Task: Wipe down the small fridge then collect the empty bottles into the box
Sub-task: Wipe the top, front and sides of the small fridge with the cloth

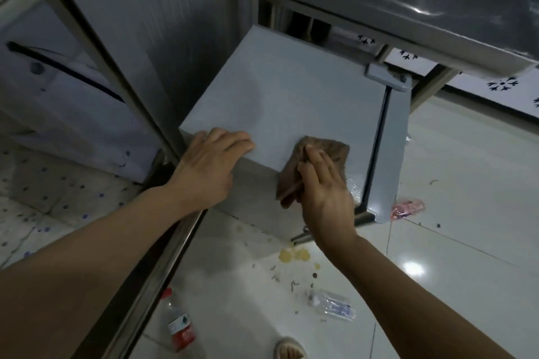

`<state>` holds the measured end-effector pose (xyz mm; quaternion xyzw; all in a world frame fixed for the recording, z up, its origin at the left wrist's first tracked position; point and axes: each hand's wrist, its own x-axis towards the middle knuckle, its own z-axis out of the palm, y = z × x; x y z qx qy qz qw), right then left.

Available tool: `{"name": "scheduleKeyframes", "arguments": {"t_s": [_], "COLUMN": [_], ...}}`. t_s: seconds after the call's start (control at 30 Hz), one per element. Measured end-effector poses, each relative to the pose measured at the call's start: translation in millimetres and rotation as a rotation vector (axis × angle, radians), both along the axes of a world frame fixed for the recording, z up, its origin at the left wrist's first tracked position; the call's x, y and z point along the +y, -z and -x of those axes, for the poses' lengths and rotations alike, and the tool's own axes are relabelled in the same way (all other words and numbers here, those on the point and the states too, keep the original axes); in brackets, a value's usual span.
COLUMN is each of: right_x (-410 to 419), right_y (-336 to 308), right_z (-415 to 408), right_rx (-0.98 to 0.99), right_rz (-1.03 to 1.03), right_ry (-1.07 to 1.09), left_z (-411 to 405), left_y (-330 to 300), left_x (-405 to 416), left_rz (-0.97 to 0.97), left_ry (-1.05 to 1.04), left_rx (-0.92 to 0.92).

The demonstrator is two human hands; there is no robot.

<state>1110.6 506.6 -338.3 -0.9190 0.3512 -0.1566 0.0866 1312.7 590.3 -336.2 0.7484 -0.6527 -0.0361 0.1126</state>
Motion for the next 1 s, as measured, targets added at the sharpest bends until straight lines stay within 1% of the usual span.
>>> {"name": "scheduleKeyframes", "arguments": {"t_s": [0.1,0.2,0.3,0.4,0.5,0.57,0.63,0.73,0.87,1.0], "right_x": [17.9,23.2,16.3,9.5,8.5,10.3,14.2,20.3,28.4,17.9], "right_y": [-0.8,1.1,1.6,1.7,3.7,8.1,14.4,20.4,23.1,19.5], "right_z": [-67.2,-88.4,-57.3,-8.2,27.4,27.8,8.3,-34.6,-76.8,-72.0], "right_rx": [-0.076,-0.103,-0.027,0.059,0.118,0.088,0.02,-0.052,-0.079,-0.021], "right_rz": [-0.003,0.013,0.047,0.063,0.032,0.022,0.044,0.082,0.085,0.132], "right_ry": [0.018,-0.012,-0.053,0.03,0.135,0.221,0.244,0.192,0.11,-0.035], "left_z": [-31.4,-52.2,-53.4,-47.5,-46.9,-48.2,-49.5,-51.3,-52.4,-62.1], "left_y": [-1.1,-0.3,4.0,12.2,18.9,21.8,23.3,26.6,30.8,28.3], "left_x": [7.7,16.7,21.3,23.0,22.0,20.1,19.1,19.8,17.9,15.4], "left_rz": [0.021,0.007,0.003,0.0,0.027,0.046,0.073,0.138,0.198,0.267], "left_ry": [-0.067,-0.086,-0.078,-0.133,-0.159,-0.16,-0.153,-0.148,-0.143,-0.121], "left_rx": [-0.028,-0.038,-0.014,0.009,0.028,0.041,0.061,0.092,0.173,0.263]}}
